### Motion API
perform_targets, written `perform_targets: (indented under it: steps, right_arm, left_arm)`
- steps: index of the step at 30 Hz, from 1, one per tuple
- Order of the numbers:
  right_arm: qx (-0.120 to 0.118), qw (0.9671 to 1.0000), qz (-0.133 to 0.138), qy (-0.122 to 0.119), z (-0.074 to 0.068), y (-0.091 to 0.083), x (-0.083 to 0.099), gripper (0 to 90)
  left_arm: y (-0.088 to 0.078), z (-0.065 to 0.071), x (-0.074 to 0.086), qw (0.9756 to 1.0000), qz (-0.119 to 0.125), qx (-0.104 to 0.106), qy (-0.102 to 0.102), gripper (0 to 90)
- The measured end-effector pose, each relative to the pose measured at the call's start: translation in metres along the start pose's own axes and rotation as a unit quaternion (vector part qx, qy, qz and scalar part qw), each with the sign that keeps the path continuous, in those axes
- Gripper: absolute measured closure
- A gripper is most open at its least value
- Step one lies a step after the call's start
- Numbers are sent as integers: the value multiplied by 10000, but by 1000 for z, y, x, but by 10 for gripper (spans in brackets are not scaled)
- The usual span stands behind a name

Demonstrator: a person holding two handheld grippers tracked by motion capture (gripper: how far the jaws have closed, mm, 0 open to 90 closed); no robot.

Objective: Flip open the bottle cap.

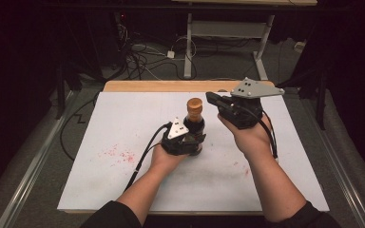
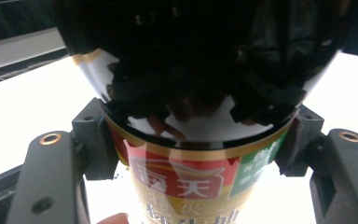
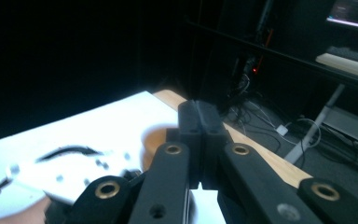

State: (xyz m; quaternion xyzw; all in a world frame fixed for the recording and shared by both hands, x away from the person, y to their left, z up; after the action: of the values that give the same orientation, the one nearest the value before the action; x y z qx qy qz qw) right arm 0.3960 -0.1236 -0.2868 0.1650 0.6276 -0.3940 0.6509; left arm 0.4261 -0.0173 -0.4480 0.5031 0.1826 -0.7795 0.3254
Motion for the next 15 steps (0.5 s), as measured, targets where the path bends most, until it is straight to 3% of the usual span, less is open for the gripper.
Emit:
perform_targets:
  steps: [1,2,3,4,5,7,8,9,10,13,14,15]
  right_arm:
    - [-3,10000,-16,50,2,0,4,900]
    - [-9,10000,-33,77,3,1,8,900]
    - [-18,9999,-79,98,3,3,12,900]
    - [-32,9999,-114,110,3,4,15,900]
    - [-54,9998,-160,117,3,5,19,900]
    - [-92,9997,-205,130,4,7,23,900]
    - [-118,9996,-230,140,4,7,25,900]
    - [-159,9994,-277,146,3,7,27,900]
    - [-182,9993,-308,121,2,8,28,900]
    - [-244,9989,-396,71,-1,9,32,900]
    - [-274,9987,-422,65,-2,9,33,900]
    - [-294,9985,-452,63,-3,9,34,900]
  left_arm:
    - [6,6,-3,9980,436,-84,-441,290]
    - [0,2,1,10000,16,-12,49,290]
    - [6,7,-2,9977,491,-81,-453,289]
    - [5,6,-2,9980,463,-51,-416,289]
    - [0,1,1,9999,98,4,-26,288]
    - [0,0,1,10000,62,12,3,288]
    - [6,6,-3,9969,560,-52,-549,288]
    - [7,7,-4,9959,639,-48,-631,288]
    - [0,0,1,10000,73,14,-3,288]
    - [0,0,1,10000,79,14,-7,287]
    - [5,5,-2,9979,469,-33,-454,287]
    - [-1,0,1,10000,71,17,-8,287]
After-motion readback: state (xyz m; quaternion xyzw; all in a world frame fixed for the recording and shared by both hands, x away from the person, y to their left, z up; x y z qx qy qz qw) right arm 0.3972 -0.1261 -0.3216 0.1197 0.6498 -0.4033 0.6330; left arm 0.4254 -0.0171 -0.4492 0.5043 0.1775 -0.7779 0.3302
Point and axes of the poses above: each handheld gripper's, and its own axes: y roughly forward along the jaws, x roughly out of its underside, z roughly to its right, the point moved 4 cm from there along y, roughly forward along the jaws, and after that the axes turned 2 degrees about x, right-handed, at the moved point
